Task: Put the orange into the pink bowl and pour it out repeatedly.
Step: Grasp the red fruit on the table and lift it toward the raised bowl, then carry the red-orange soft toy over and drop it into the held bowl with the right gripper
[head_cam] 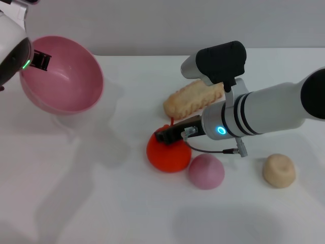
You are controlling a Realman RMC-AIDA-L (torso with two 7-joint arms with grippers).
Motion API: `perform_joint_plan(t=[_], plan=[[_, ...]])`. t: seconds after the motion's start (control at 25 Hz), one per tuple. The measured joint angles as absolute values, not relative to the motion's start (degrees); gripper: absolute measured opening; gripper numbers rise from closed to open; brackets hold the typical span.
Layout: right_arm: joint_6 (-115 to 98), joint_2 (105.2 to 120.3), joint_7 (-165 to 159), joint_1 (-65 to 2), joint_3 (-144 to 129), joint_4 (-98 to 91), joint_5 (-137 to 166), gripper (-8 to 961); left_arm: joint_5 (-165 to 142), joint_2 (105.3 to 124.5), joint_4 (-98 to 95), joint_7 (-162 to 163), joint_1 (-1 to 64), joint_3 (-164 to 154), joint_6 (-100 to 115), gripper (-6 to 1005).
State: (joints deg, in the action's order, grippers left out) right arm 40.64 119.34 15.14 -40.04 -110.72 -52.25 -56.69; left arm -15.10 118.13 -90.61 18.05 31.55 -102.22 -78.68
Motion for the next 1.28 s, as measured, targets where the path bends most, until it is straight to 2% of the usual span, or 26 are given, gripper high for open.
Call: perform_joint_plan(t=[0.24,0.44,0.88,1.04,1.28], plan=[[40.81,119.10,15.75,-39.94,-110.46,-53.35,-56.55,181,-15.12,118.12,-90.61,18.02,31.57,-102.59,-78.56,47],[41.82,118.73,15.75,-37.87,-109.48,-58.59,-55.56,143,-14.88,118.12,-90.56,18.01,31.55,-102.78,-78.52,47],[54.37,119.17,13.81,-29.65,-99.76,-86.96,-43.44,97,-14.45,118.42,-90.42,18.25,31.57,-104.31,-78.49,47],[56.84,119.24,12.57,-28.64,-97.02,-95.25,-38.59,73,-12.84,118.51,-90.42,18.76,32.15,-106.48,-77.94,47],[57.06,119.27,12.04,-28.67,-96.09,-98.09,-36.30,59,-9.24,118.70,-91.09,19.52,33.96,-110.42,-76.71,48]])
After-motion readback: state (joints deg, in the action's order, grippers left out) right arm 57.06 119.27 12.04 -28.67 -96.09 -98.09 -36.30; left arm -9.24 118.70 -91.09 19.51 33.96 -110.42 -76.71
